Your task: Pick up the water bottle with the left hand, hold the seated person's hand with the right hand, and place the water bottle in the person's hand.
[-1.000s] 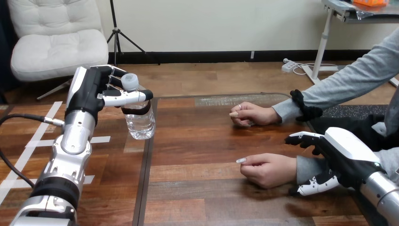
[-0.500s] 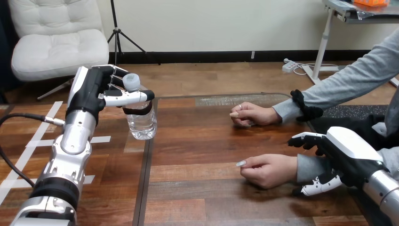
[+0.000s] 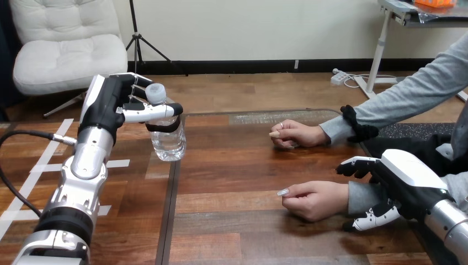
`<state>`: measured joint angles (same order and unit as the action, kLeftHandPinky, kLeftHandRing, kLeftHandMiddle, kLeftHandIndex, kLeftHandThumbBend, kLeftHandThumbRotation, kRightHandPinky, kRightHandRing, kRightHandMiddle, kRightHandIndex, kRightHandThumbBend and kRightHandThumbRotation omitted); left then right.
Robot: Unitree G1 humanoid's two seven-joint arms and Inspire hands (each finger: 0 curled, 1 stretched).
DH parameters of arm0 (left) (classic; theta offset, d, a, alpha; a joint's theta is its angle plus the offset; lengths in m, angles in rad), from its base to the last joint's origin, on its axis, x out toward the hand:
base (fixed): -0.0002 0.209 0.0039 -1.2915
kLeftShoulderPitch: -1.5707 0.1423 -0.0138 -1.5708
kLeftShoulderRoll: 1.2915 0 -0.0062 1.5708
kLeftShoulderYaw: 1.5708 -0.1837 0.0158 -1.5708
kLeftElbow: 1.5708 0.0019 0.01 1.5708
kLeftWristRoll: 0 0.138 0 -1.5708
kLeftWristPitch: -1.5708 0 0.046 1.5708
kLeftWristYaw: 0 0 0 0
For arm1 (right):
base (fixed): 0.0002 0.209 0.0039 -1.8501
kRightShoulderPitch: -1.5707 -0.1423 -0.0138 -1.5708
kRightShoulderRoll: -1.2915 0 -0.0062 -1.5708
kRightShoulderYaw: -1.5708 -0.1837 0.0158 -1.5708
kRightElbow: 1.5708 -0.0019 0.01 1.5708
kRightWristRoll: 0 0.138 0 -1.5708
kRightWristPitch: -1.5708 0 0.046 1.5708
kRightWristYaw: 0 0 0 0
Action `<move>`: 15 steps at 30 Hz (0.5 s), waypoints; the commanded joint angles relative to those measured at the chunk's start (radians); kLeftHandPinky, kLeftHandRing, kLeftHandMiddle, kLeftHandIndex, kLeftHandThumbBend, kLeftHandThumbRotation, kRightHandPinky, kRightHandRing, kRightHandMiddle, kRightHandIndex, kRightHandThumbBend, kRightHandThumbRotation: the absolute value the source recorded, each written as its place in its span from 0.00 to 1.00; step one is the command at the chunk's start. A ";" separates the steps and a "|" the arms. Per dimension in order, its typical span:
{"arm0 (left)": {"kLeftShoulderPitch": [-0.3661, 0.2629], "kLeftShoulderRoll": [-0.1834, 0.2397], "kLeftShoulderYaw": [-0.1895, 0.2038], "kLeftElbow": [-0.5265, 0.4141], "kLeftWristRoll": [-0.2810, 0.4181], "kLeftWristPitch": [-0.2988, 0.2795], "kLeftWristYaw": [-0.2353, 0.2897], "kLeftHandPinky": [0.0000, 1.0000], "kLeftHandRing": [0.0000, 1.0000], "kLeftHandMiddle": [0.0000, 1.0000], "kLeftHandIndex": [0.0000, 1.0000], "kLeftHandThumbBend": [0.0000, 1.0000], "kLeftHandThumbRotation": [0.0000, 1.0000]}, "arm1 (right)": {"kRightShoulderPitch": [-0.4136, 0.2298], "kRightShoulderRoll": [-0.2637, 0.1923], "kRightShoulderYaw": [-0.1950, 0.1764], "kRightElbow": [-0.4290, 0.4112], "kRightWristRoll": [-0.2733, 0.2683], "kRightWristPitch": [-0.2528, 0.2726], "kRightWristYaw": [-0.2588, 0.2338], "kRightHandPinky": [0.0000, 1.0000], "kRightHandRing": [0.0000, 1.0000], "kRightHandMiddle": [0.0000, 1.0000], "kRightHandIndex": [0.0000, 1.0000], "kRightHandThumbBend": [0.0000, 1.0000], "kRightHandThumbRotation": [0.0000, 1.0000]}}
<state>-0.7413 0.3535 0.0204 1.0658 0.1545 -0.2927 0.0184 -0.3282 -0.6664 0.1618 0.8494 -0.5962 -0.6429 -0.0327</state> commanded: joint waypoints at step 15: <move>-0.033 0.025 0.030 -0.090 -0.035 -0.019 -0.009 0.33 0.38 0.42 0.46 0.76 0.00 | -0.105 -0.023 0.035 0.026 0.000 0.020 -0.006 0.63 0.72 0.73 0.72 1.00 0.19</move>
<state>-0.7412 0.3535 0.0221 1.0420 0.1432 -0.2926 0.0081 -0.3565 -0.6664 0.1913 0.8720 -0.5993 -0.6285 -0.0299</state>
